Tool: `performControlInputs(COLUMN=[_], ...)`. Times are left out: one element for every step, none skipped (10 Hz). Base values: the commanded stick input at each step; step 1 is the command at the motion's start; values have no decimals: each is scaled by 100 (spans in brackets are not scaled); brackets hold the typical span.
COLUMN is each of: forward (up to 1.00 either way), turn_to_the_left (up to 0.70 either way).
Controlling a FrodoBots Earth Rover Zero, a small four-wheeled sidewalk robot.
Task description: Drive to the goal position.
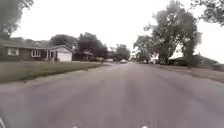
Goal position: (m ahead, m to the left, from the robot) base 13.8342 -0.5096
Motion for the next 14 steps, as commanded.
performControlInputs(forward=[70, 70, 70, 70, 70, 70, 70, 70, 70, 70, 70, 70, 70, 70], turn_to_the_left=[0, 0, 0, 0, 0, 0, 0, 0, 0, 0, 0, 0, 0, 0])
